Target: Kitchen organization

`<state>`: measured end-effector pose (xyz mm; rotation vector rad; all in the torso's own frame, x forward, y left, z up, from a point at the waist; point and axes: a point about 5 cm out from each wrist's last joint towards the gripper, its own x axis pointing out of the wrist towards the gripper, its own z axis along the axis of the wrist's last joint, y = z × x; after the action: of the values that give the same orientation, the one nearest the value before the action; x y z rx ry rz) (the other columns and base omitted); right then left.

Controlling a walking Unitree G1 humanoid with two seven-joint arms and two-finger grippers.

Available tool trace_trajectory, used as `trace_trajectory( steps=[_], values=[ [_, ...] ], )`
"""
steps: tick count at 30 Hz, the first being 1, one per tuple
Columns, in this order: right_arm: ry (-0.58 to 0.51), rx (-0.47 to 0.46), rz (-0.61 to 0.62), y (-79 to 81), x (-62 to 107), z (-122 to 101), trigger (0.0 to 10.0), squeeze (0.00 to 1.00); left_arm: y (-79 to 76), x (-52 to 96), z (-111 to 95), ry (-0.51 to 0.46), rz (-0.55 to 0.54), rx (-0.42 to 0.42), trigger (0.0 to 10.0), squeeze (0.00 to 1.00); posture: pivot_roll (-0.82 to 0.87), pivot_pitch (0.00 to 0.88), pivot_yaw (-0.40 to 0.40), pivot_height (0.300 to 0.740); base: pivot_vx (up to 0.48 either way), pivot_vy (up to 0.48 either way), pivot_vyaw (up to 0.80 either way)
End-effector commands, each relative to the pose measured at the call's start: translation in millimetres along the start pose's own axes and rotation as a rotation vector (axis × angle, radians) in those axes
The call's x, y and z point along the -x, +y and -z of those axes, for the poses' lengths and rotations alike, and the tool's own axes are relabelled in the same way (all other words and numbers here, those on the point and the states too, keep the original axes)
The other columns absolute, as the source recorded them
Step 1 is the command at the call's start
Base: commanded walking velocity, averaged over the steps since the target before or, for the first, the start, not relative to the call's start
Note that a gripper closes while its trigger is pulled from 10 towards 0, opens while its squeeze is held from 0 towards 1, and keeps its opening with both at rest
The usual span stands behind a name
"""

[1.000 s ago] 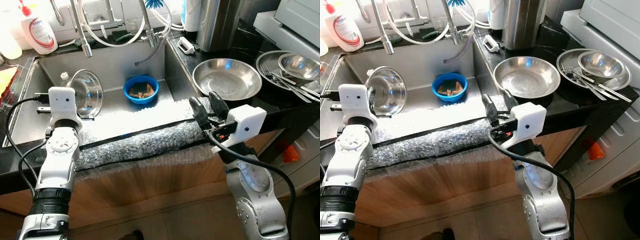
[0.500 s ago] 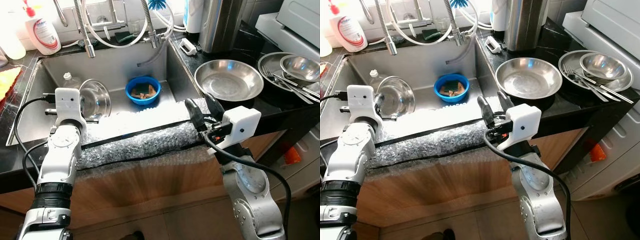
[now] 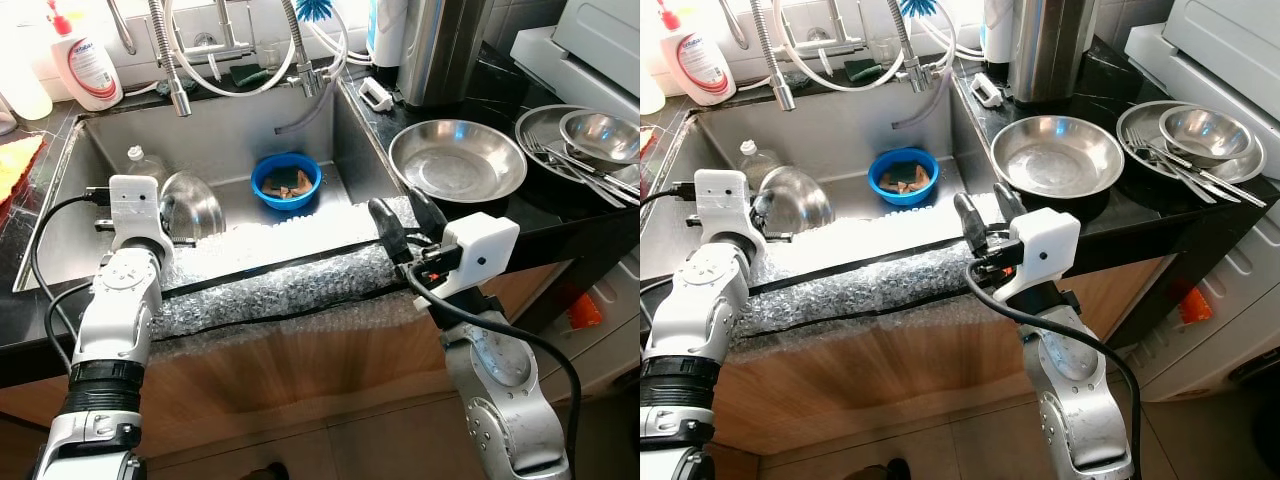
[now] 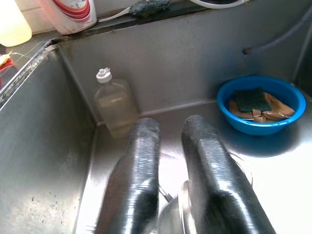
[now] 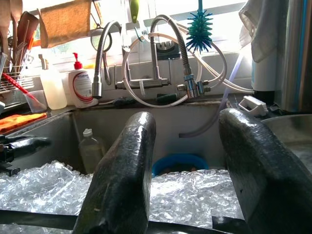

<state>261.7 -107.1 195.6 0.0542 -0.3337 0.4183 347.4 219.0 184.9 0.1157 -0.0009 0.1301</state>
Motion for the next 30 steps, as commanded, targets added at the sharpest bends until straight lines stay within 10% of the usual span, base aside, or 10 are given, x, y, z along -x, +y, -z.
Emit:
trace_trajectory(
  steps=[1,7,8,17,30],
  values=[
    [0.004,-0.002,-0.016,2.7,-1.2,-0.7,10.0,0.00,-4.3,3.7,25.9,0.117,0.024,0.010,10.0,1.00,-0.07,0.119,0.068,0.740,0.000,0.000,0.00],
    [0.003,-0.002,-0.012,2.4,-1.2,-0.7,10.0,0.00,0.9,4.6,5.0,-0.038,-0.026,0.027,10.0,1.00,-0.07,0.119,0.066,0.740,0.000,0.000,0.00],
    [0.003,-0.001,-0.008,1.7,-1.3,-0.9,10.0,0.00,4.4,6.1,-8.9,-0.130,-0.048,0.040,10.0,0.00,-0.08,0.122,0.065,0.740,0.000,0.000,0.00],
    [-0.007,0.001,0.019,-3.7,-1.5,-3.2,10.0,0.00,31.5,25.8,-50.6,-0.392,-0.092,-0.072,10.0,0.00,-0.07,0.121,0.065,0.740,0.000,0.000,0.00],
    [-0.018,0.004,0.086,-19.2,1.2,-7.7,10.0,0.00,58.8,63.0,-26.9,-0.372,-0.121,-0.205,10.0,0.00,-0.07,0.113,0.054,0.740,0.000,0.000,0.00]
  ],
)
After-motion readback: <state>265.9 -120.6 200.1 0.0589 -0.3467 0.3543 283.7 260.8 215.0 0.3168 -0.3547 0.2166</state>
